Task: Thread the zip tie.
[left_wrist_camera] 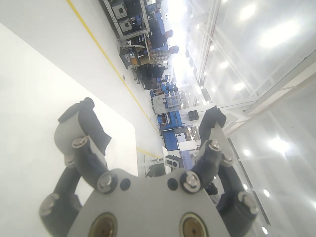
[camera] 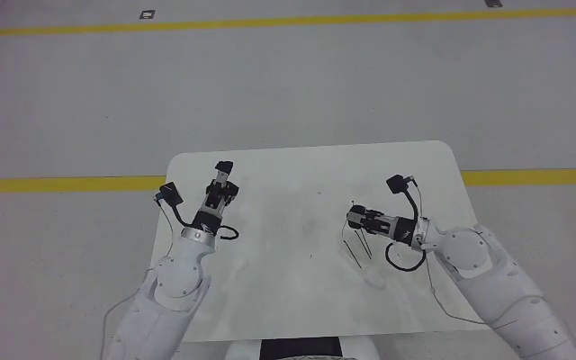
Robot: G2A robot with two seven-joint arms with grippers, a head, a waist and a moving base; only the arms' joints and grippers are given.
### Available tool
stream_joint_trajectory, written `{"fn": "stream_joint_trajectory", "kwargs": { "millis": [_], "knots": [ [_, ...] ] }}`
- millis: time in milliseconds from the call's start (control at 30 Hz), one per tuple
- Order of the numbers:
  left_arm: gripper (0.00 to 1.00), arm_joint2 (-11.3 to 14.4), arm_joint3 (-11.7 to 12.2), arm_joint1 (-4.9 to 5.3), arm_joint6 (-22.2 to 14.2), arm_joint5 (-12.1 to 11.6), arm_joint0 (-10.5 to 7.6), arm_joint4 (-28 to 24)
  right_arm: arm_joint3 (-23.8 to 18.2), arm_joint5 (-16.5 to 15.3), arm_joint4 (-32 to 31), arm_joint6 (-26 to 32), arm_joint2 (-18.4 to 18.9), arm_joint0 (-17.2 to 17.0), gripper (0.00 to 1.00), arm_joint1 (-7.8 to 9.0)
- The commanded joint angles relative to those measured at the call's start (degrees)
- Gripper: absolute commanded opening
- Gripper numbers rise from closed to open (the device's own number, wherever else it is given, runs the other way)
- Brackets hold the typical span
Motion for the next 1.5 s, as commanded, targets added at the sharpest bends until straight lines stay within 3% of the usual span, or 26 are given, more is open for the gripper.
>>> {"fn": "stream_joint_trajectory", "kwargs": {
  "millis": [0, 67, 200, 367, 467, 833, 900, 967, 1000, 1167, 1233, 1300, 1467],
  "knots": [
    [1.0, 1.2, -0.7, -0.09, -0.9, -2.1, -0.6, 2.3, -0.1, 1.0, 0.4, -0.9, -0.4, 0.0, 0.0, -0.22],
    [1.0, 2.7, -0.4, -0.16, 0.3, -4.4, -1.57, 9.4, 0.1, 2.0, 2.6, -2.4, -0.6, 0.3, 0.0, -0.56],
    [1.0, 8.9, 1.9, -1.05, 3.9, -7.6, -4.86, 20.2, 0.5, 4.1, 5.8, -5.3, -1.2, 1.1, 0.0, -1.27],
    [1.0, 15.2, 5.6, -2.34, 8.6, -9.3, -8.48, 27.9, 1.2, 6.1, 9.5, -8.6, -1.1, 0.8, 0.0, -1.91],
    [1.0, 18.0, 7.7, -3.14, 12.5, -8.3, -10.04, 31.4, 1.7, 6.8, 10.2, -8.3, -1.8, 1.3, 0.0, -2.28],
    [1.0, 18.0, 7.7, -3.14, 12.5, -8.3, -10.04, 31.4, 1.7, 6.8, 10.2, -8.3, -1.8, 1.3, 0.0, -2.28],
    [1.0, 18.7, 7.2, -3.15, 11.2, -9.4, -10.44, 33.0, 1.7, 6.9, 10.3, -8.6, -1.8, 1.3, 0.0, -2.31],
    [1.0, 19.0, 7.9, -2.73, 8.0, -9.9, -12.03, 42.4, 1.6, 7.8, 12.4, -9.3, -1.9, 1.2, 0.0, -2.6],
    [1.0, 19.2, 8.1, -2.54, 7.7, -9.0, -12.43, 48.4, 1.8, 8.6, 12.9, -9.6, -2.0, 1.5, 0.0, -2.75],
    [1.0, 20.1, 8.6, -1.79, 6.3, -9.8, -13.36, 64.6, 2.3, 10.8, 14.9, -9.9, -2.3, 2.4, 0.0, -3.32],
    [1.0, 20.3, 8.4, -1.43, 6.0, -9.1, -13.64, 71.9, 2.6, 11.8, 16.0, -9.6, -2.5, 2.6, 0.0, -3.55],
    [1.0, 20.6, 8.4, -1.25, 6.6, -8.1, -13.93, 77.1, 3.1, 12.6, 16.7, -8.5, -2.7, 3.0, 0.0, -3.72],
    [1.0, 20.5, 8.4, -1.25, 7.0, -7.4, -13.9, 77.7, 3.4, 12.7, 16.8, -8.3, -2.8, 3.2, 0.0, -3.77]
  ]
}}
